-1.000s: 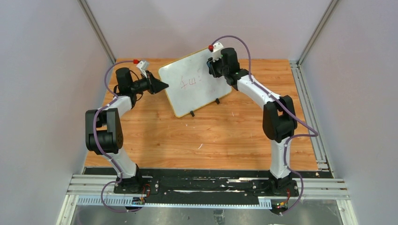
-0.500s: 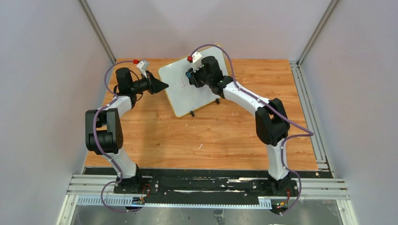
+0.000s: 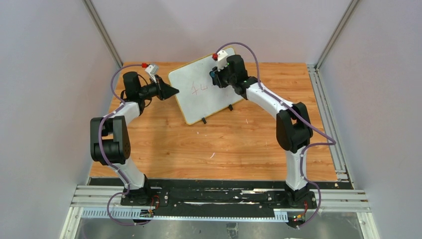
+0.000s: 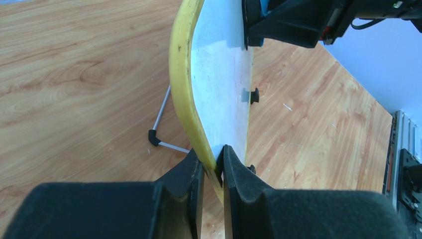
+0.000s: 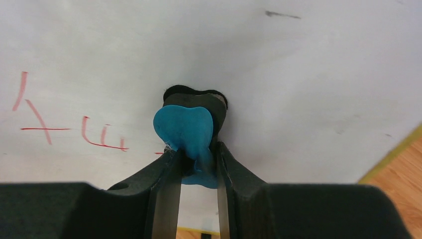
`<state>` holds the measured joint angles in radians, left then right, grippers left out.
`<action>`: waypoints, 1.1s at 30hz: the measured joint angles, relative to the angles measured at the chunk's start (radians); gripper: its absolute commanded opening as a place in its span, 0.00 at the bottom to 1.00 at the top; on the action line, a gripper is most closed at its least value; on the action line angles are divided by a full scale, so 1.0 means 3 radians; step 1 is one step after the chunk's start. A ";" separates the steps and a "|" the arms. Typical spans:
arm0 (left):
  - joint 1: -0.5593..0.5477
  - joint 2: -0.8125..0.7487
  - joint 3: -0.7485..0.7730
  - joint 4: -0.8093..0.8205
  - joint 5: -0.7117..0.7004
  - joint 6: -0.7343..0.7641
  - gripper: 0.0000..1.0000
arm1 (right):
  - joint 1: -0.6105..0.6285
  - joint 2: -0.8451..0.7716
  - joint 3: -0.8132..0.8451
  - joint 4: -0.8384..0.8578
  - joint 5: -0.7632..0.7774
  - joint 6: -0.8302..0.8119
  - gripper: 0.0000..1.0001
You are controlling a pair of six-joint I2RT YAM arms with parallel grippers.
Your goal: Erase the whiteboard
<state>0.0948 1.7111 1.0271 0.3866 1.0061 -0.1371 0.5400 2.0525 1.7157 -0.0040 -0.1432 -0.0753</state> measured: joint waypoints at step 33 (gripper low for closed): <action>0.0014 -0.0048 0.0000 -0.0140 0.0006 0.0081 0.00 | 0.0258 -0.0127 -0.0334 0.0253 0.0217 0.0086 0.01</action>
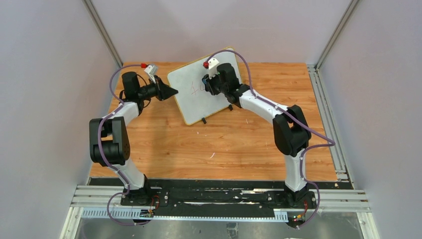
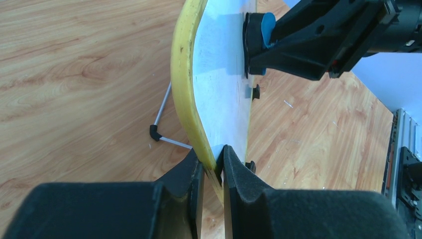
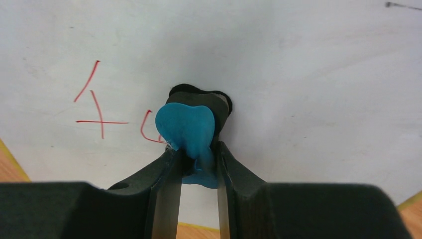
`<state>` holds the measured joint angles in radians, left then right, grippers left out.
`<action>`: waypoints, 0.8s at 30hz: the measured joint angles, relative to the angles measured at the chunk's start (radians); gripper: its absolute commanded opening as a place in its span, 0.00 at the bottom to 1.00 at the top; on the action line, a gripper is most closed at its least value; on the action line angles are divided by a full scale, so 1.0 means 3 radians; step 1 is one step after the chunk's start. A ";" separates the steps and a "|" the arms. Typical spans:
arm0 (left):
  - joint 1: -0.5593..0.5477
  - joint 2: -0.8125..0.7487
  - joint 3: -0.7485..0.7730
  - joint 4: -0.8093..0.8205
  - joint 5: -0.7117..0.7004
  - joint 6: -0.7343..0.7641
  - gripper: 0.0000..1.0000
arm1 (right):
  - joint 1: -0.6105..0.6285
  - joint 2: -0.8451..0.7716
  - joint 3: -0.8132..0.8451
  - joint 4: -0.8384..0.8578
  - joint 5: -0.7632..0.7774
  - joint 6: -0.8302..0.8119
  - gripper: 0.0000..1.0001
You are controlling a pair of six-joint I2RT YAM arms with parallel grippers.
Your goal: Erase the whiteboard
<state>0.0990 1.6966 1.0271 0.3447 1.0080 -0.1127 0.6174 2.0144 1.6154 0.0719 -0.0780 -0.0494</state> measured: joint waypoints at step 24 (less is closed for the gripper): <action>-0.0004 0.0000 0.0005 0.0001 -0.0014 0.0001 0.00 | -0.0150 0.0008 -0.0122 0.0047 -0.0106 -0.0027 0.01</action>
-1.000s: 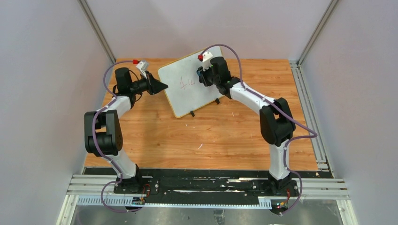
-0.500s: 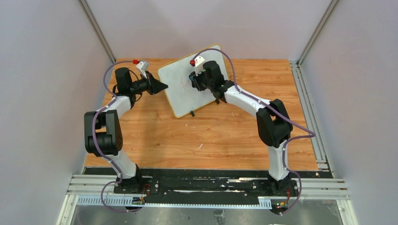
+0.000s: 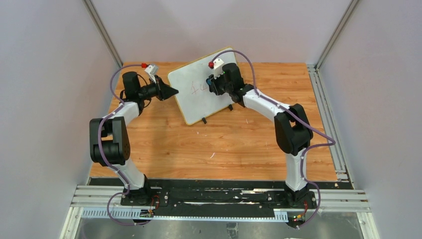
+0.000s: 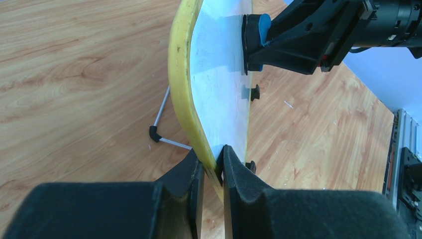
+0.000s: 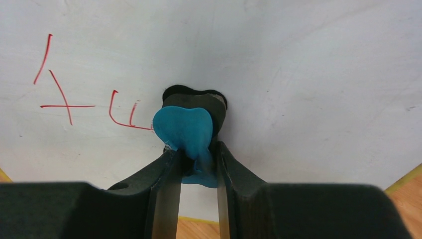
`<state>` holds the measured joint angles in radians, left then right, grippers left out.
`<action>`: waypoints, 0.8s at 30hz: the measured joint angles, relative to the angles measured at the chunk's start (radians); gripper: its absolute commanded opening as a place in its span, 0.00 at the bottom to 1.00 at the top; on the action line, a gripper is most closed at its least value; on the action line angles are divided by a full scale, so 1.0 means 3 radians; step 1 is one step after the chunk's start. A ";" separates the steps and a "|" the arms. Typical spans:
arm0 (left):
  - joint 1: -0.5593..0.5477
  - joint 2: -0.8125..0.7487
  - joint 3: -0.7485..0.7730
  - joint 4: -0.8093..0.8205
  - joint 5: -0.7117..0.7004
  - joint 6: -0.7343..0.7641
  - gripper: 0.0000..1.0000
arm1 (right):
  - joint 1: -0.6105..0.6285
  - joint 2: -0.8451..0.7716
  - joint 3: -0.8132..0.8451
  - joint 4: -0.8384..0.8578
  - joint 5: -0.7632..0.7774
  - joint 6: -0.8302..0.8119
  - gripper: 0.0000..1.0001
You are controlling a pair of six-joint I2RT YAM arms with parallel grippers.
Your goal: Erase the whiteboard
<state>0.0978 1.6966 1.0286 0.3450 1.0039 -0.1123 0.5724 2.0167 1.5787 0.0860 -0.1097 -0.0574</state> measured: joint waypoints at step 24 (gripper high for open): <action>-0.0004 0.0000 0.0019 -0.0055 0.0004 0.0028 0.00 | -0.0284 -0.0013 0.0000 -0.0055 -0.0010 -0.0031 0.01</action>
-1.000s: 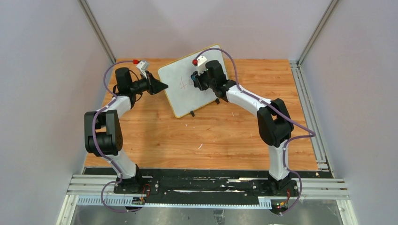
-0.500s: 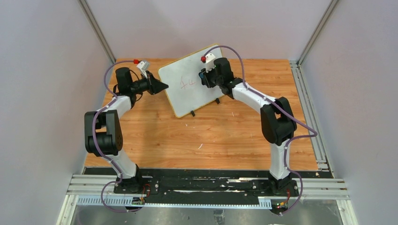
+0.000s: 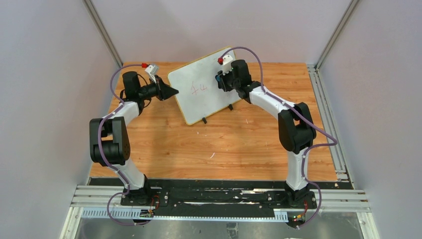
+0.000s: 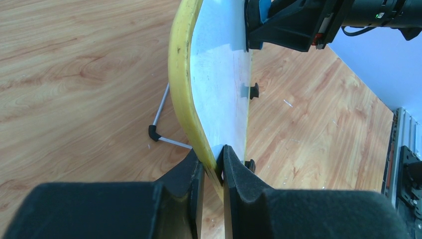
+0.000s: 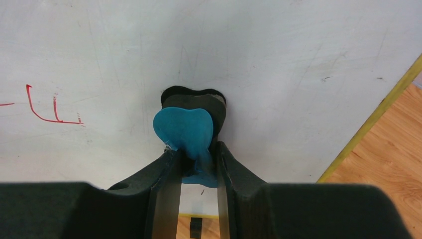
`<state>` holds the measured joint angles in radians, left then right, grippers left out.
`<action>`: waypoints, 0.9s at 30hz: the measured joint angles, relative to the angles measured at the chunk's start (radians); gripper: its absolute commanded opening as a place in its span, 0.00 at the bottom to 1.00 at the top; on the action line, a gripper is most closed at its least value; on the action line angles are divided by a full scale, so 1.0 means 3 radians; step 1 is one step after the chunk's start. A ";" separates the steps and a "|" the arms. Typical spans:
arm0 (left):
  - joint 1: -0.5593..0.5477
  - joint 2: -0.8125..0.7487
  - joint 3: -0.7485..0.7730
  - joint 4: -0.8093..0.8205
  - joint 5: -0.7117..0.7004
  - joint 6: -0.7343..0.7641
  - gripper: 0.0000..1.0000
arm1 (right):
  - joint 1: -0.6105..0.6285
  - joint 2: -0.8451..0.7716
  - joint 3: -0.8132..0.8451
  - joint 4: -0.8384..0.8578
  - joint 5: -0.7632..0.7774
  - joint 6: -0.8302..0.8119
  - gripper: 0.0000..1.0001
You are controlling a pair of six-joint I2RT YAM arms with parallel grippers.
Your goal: Erase the whiteboard
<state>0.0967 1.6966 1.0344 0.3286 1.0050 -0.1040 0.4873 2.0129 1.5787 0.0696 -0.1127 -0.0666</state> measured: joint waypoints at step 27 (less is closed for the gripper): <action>0.0017 -0.0013 0.0000 -0.0065 0.0014 0.0022 0.00 | 0.0651 0.0027 0.0128 -0.0095 0.0130 0.0079 0.00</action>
<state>0.1017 1.6928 1.0344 0.3092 1.0092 -0.0975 0.6827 2.0209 1.6173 0.0410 -0.0738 -0.0429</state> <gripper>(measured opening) 0.188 0.282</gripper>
